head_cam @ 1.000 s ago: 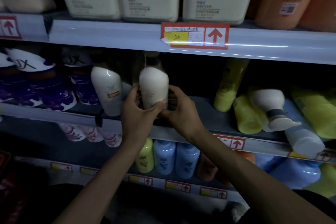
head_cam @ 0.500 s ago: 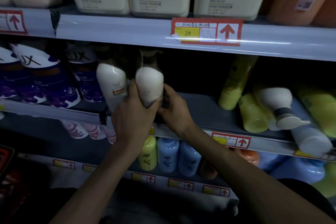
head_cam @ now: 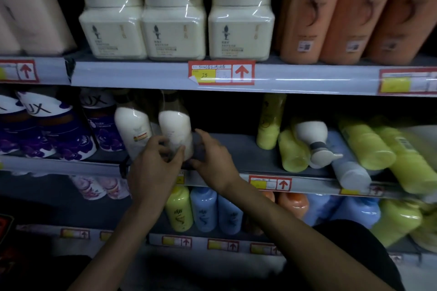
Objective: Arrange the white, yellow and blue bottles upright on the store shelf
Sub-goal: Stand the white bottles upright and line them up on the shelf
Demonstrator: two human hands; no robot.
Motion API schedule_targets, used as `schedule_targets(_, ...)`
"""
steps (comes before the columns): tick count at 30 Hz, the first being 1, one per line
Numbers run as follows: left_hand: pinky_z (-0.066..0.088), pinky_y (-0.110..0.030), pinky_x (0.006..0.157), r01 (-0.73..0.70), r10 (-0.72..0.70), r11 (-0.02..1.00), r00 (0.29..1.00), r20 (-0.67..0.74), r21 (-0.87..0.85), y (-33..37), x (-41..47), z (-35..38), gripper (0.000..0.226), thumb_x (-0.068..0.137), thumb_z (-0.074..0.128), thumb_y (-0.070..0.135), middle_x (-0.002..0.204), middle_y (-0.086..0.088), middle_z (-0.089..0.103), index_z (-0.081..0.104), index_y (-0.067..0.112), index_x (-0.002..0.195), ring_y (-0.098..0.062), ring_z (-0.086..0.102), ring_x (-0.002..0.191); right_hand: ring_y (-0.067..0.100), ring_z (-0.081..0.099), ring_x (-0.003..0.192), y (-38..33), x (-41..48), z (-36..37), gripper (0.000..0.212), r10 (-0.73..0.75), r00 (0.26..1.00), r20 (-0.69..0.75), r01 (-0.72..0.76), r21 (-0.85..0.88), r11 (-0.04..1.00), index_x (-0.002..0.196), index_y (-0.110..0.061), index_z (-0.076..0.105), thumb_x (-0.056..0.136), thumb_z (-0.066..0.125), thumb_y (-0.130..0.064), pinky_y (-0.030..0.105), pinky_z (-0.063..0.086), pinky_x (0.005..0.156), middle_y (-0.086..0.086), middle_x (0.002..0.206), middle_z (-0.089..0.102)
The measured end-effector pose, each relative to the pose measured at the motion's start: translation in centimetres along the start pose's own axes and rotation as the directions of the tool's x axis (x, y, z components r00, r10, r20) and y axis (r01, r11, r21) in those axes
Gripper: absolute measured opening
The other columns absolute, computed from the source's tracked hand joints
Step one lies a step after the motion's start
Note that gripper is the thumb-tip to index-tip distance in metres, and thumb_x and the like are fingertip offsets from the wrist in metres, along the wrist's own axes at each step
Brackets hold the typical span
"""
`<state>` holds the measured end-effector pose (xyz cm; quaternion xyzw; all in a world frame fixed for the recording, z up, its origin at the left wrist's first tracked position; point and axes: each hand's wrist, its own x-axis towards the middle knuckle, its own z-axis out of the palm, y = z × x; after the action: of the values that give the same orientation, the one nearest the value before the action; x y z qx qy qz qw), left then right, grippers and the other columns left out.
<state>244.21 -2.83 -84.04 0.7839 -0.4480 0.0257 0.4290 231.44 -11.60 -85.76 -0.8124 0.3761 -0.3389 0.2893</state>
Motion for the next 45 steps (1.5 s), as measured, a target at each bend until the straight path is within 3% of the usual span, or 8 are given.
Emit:
schedule_targets(5,0.062,-0.042,0.079,-0.174,0.194,0.965,0.976,0.094,-0.194,2.4,-2.1,0.4,0.034,0.089,0.078,0.036,0.103,0.009,0.074,0.066,0.030,0.119,-0.009,0.072,0.092,0.024,0.061,0.120,-0.4,-4.2,-6.1,0.065,-0.103,0.992,-0.068,0.094,-0.128,0.987,0.145,-0.018,0.055,0.083,0.071,-0.009,0.039,0.053,0.102,0.007,0.133,0.062)
schedule_targets(10,0.061,-0.044,0.081,-0.147,0.257,0.897,0.941,0.220,-0.416,7.1,-4.3,3.1,0.025,0.093,0.074,0.034,0.097,0.015,0.072,0.069,0.030,0.117,-0.003,0.070,0.091,0.010,0.065,0.099,-0.5,-7.4,-13.5,0.034,-0.149,0.904,-0.401,0.102,-0.137,0.985,0.119,-0.019,0.070,0.088,0.064,-0.006,0.031,0.055,0.086,-0.002,0.110,0.070)
schedule_targets(17,0.061,-0.042,0.082,-0.071,0.284,0.851,0.896,0.342,-0.520,14.6,-5.1,8.8,0.046,0.079,0.062,0.062,0.095,0.016,0.072,0.065,0.036,0.118,-0.004,0.071,0.090,0.019,0.062,0.083,2.9,-7.3,-21.8,0.013,0.037,0.702,-0.712,-0.237,-0.185,0.954,0.101,-0.017,0.070,0.089,0.065,-0.015,0.032,0.042,0.068,0.003,0.093,0.067)
schedule_targets(25,0.056,-0.042,0.098,0.154,0.132,0.870,0.843,0.522,-0.469,18.3,-4.2,13.6,0.063,0.074,0.062,0.048,0.118,0.004,0.075,0.067,0.028,0.133,-0.020,0.071,0.111,0.040,0.068,0.087,5.1,-3.5,-22.2,0.040,0.376,0.715,-0.590,-0.606,-0.253,0.754,0.079,-0.012,0.059,0.086,0.065,-0.051,0.035,0.048,0.067,0.015,0.093,0.070)
schedule_targets(30,0.057,-0.043,0.099,0.181,0.152,0.855,0.808,0.569,-0.486,18.3,-4.1,14.7,0.041,0.090,0.063,0.019,0.117,0.000,0.076,0.070,0.025,0.129,-0.022,0.070,0.112,0.034,0.067,0.086,5.5,-2.6,-21.9,0.051,0.492,0.723,-0.484,-0.655,-0.255,0.711,0.093,-0.008,0.071,0.086,0.069,-0.059,0.031,0.044,0.068,0.008,0.088,0.064)
schedule_targets(34,0.056,-0.043,0.101,0.209,0.166,0.823,0.801,0.576,-0.528,18.3,-4.0,15.2,0.055,0.076,0.054,0.029,0.113,-0.001,0.076,0.069,0.023,0.128,-0.020,0.071,0.109,0.027,0.067,0.079,6.3,-2.3,-21.1,0.057,0.526,0.720,-0.453,-0.665,-0.233,0.710,0.089,-0.012,0.070,0.081,0.071,-0.068,0.029,0.045,0.063,0.006,0.087,0.069)
schedule_targets(40,0.056,-0.045,0.102,0.256,0.191,0.776,0.776,0.601,-0.577,17.6,-4.3,15.7,0.045,0.074,0.057,0.024,0.109,0.004,0.075,0.064,0.038,0.116,-0.015,0.072,0.105,0.027,0.064,0.077,6.8,-2.7,-20.9,0.056,0.553,0.712,-0.433,-0.651,-0.113,0.750,0.084,-0.010,0.065,0.079,0.076,-0.065,0.028,0.040,0.060,0.006,0.080,0.067)
schedule_targets(45,0.057,-0.038,0.101,0.250,0.203,0.766,0.780,0.592,-0.592,17.4,-4.6,15.1,0.050,0.078,0.058,0.019,0.116,0.004,0.074,0.068,0.031,0.125,-0.013,0.070,0.108,0.031,0.074,0.080,7.7,-3.3,-20.2,0.067,0.533,0.711,-0.459,-0.654,-0.151,0.742,0.094,-0.008,0.072,0.073,0.075,-0.072,0.035,0.058,0.068,0.012,0.086,0.076)
